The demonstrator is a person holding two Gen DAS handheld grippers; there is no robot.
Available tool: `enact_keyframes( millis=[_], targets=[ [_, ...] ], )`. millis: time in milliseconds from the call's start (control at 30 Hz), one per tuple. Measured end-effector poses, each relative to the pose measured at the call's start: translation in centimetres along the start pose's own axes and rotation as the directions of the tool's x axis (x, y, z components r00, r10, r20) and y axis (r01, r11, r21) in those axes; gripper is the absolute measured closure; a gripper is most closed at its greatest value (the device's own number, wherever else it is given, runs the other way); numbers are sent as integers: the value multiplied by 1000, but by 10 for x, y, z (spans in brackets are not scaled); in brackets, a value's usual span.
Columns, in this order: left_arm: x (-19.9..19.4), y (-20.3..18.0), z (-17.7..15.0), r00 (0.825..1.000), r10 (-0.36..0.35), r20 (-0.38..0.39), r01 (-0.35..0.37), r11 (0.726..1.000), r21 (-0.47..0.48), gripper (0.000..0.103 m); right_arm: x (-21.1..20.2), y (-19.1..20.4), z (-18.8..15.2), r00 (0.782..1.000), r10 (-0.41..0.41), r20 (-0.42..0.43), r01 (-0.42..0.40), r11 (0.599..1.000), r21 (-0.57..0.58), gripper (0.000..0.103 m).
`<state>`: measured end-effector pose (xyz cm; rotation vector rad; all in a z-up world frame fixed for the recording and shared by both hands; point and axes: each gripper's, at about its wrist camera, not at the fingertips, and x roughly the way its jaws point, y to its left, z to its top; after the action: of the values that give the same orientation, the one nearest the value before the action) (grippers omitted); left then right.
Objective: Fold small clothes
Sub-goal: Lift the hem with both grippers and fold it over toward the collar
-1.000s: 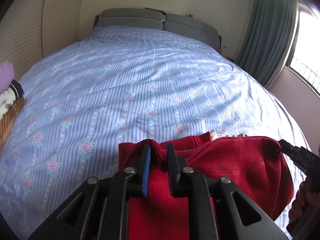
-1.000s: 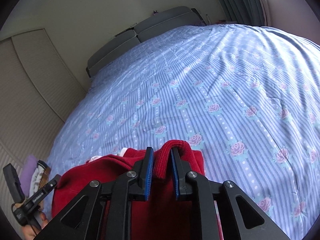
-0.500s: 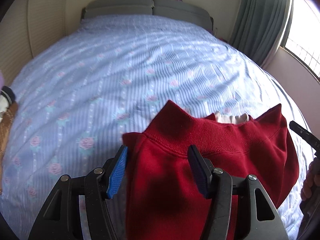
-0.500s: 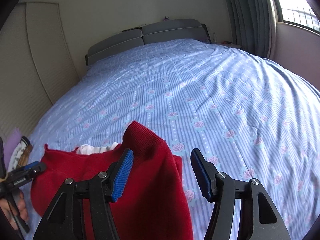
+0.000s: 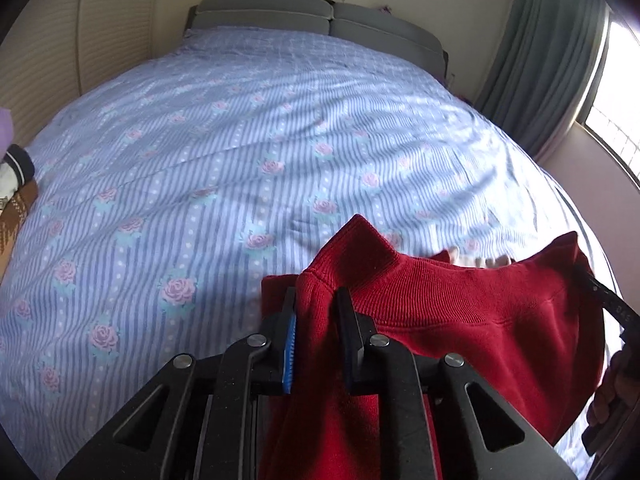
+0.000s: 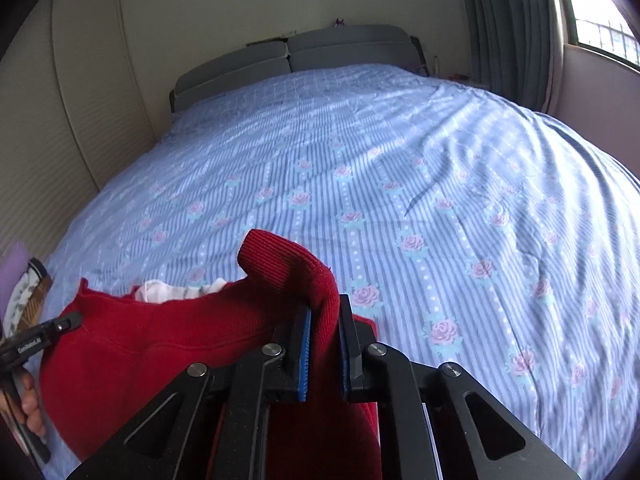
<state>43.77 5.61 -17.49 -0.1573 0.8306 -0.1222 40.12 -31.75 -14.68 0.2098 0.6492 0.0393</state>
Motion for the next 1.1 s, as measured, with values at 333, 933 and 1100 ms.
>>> enact_keyframes(
  millis=[333, 933, 1100],
  targets=[
    [17, -8, -5, 998, 68, 15, -68, 998, 10, 83, 27, -9, -19, 996, -65, -62, 68, 997, 39, 91],
    [-42, -86, -48, 997, -19, 77, 4, 983, 185, 50, -36, 70, -43, 1000, 26, 8, -24, 983, -180, 65],
    [-20, -79, -54, 998, 19, 53, -28, 984, 175, 35, -8, 58, -58, 994, -63, -85, 47, 983, -180, 63]
  ],
)
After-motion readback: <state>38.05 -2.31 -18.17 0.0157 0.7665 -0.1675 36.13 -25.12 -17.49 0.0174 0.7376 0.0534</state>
